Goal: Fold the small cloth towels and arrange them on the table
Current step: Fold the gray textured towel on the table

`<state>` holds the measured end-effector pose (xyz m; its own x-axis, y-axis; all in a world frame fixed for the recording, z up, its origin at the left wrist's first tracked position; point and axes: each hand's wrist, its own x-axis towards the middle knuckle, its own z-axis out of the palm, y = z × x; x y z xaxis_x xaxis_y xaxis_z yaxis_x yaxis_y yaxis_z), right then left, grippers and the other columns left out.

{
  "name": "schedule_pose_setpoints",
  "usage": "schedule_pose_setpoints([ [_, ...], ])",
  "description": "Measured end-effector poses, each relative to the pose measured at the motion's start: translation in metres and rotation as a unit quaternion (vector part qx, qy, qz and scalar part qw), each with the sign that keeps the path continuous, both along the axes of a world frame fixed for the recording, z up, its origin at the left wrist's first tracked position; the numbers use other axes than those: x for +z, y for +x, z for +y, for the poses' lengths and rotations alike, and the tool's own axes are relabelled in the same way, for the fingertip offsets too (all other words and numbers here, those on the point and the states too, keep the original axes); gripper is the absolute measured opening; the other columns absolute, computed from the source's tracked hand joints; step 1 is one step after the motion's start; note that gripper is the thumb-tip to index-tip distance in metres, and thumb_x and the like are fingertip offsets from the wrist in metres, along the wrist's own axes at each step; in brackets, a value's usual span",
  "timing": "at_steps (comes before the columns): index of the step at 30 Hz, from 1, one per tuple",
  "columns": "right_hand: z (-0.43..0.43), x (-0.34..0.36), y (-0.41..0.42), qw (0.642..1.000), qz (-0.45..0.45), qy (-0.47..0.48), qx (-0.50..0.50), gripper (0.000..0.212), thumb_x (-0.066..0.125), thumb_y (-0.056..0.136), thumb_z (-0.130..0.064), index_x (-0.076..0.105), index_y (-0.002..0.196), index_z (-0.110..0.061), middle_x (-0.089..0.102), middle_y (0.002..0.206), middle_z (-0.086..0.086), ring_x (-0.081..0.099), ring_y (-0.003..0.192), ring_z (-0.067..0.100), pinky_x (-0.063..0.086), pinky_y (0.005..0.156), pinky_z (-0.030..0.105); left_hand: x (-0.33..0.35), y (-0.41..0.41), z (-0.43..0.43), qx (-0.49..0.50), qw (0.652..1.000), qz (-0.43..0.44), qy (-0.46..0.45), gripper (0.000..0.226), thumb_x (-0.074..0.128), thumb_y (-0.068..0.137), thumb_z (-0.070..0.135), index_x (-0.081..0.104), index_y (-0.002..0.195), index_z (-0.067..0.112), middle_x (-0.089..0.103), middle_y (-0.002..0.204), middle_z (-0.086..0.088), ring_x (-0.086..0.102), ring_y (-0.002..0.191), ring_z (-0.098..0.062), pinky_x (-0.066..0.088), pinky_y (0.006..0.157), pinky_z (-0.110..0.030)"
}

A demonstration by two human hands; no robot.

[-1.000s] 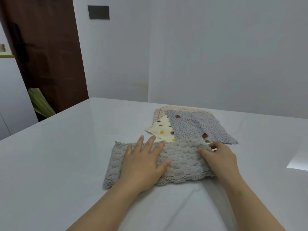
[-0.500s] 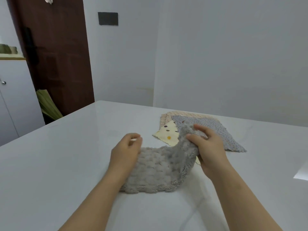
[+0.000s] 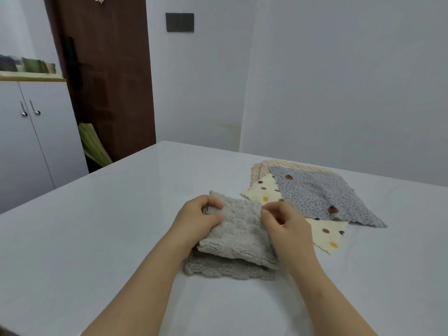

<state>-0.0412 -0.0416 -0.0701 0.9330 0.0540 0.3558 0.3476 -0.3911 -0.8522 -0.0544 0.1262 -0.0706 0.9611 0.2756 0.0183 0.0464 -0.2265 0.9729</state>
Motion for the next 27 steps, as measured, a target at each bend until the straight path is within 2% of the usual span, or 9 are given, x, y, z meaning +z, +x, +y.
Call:
schedule_pose_setpoints([
  [3, 0.001, -0.006, 0.002, 0.995, -0.004, -0.091, 0.026, 0.022, 0.057, 0.086, -0.018, 0.057, 0.071, -0.034, 0.061, 0.071, -0.014, 0.055, 0.071, 0.000, 0.039, 0.062, 0.013, -0.001, -0.001, 0.003, 0.011, 0.997, -0.027, 0.065, 0.023, 0.062, 0.082, 0.006, 0.061, 0.077, 0.028, 0.056, 0.074, 0.002, 0.041, 0.047, -0.014, 0.037, 0.047, -0.023],
  [7, 0.005, -0.010, 0.003, 0.983, -0.020, -0.172, 0.052, 0.016, 0.056, 0.086, -0.020, 0.058, 0.076, -0.031, 0.057, 0.069, -0.017, 0.053, 0.072, 0.001, 0.037, 0.059, 0.010, -0.003, -0.002, 0.012, -0.009, 0.982, -0.017, 0.186, 0.026, 0.060, 0.081, 0.006, 0.059, 0.076, 0.032, 0.057, 0.079, 0.005, 0.045, 0.055, -0.009, 0.037, 0.050, -0.017],
  [10, 0.009, -0.016, 0.002, 0.970, -0.052, -0.230, 0.064, 0.011, 0.055, 0.083, -0.026, 0.065, 0.079, -0.027, 0.062, 0.075, -0.014, 0.053, 0.084, 0.013, 0.041, 0.071, 0.024, -0.004, -0.003, 0.016, -0.003, 0.968, -0.019, 0.250, 0.029, 0.062, 0.080, 0.006, 0.060, 0.095, 0.031, 0.054, 0.121, 0.001, 0.055, 0.096, -0.011, 0.041, 0.079, -0.018],
  [12, 0.009, -0.015, 0.001, 0.970, -0.101, -0.219, 0.030, 0.032, 0.044, 0.079, -0.042, 0.068, 0.090, -0.023, 0.065, 0.092, -0.012, 0.049, 0.093, 0.011, 0.037, 0.081, 0.026, -0.001, -0.007, 0.015, 0.052, 0.963, -0.115, 0.238, 0.037, 0.059, 0.083, 0.005, 0.057, 0.110, 0.030, 0.034, 0.141, 0.010, 0.037, 0.126, -0.008, 0.030, 0.095, -0.018],
  [14, 0.009, -0.010, 0.000, 0.970, -0.117, -0.212, 0.018, 0.060, 0.026, 0.072, -0.055, 0.065, 0.107, -0.025, 0.060, 0.118, -0.014, 0.044, 0.109, 0.009, 0.029, 0.091, 0.025, 0.001, -0.014, 0.009, 0.017, 0.963, -0.175, 0.206, 0.034, 0.051, 0.091, 0.011, 0.052, 0.118, 0.032, 0.026, 0.140, 0.021, 0.024, 0.131, 0.002, 0.021, 0.098, -0.008],
  [16, 0.011, -0.009, 0.000, 0.958, -0.080, -0.273, 0.048, 0.067, 0.020, 0.077, -0.057, 0.049, 0.130, -0.028, 0.039, 0.144, -0.014, 0.029, 0.133, 0.008, 0.021, 0.105, 0.029, -0.008, -0.019, 0.003, -0.081, 0.948, -0.120, 0.283, 0.037, 0.039, 0.097, 0.027, 0.042, 0.134, 0.030, 0.020, 0.145, 0.021, 0.014, 0.138, 0.001, 0.013, 0.104, -0.007],
  [19, 0.011, -0.016, 0.001, 0.922, 0.018, -0.370, 0.112, 0.051, 0.028, 0.096, -0.045, 0.022, 0.145, -0.032, 0.008, 0.156, -0.015, 0.002, 0.144, 0.008, 0.006, 0.114, 0.032, -0.025, -0.021, 0.003, -0.131, 0.890, 0.000, 0.436, 0.045, 0.027, 0.099, 0.036, 0.025, 0.144, 0.030, 0.014, 0.154, 0.014, 0.005, 0.143, -0.003, 0.007, 0.113, -0.023],
  [22, 0.009, -0.020, 0.002, 0.918, 0.060, -0.373, 0.118, 0.050, 0.027, 0.098, -0.043, 0.020, 0.145, -0.033, 0.008, 0.156, -0.016, 0.001, 0.145, 0.009, 0.004, 0.115, 0.035, -0.026, -0.023, 0.001, -0.117, 0.878, 0.019, 0.463, 0.044, 0.025, 0.099, 0.033, 0.024, 0.144, 0.031, 0.013, 0.155, 0.013, 0.002, 0.144, -0.006, 0.006, 0.115, -0.030],
  [27, 0.012, -0.018, 0.007, 0.924, 0.062, -0.361, 0.114, 0.044, 0.026, 0.098, -0.040, 0.034, 0.141, -0.031, 0.022, 0.154, -0.014, 0.013, 0.143, 0.009, 0.008, 0.115, 0.037, -0.025, -0.021, 0.000, -0.109, 0.887, 0.021, 0.448, 0.042, 0.024, 0.100, 0.030, 0.030, 0.141, 0.032, 0.019, 0.154, 0.014, 0.005, 0.144, -0.007, 0.007, 0.116, -0.030],
])
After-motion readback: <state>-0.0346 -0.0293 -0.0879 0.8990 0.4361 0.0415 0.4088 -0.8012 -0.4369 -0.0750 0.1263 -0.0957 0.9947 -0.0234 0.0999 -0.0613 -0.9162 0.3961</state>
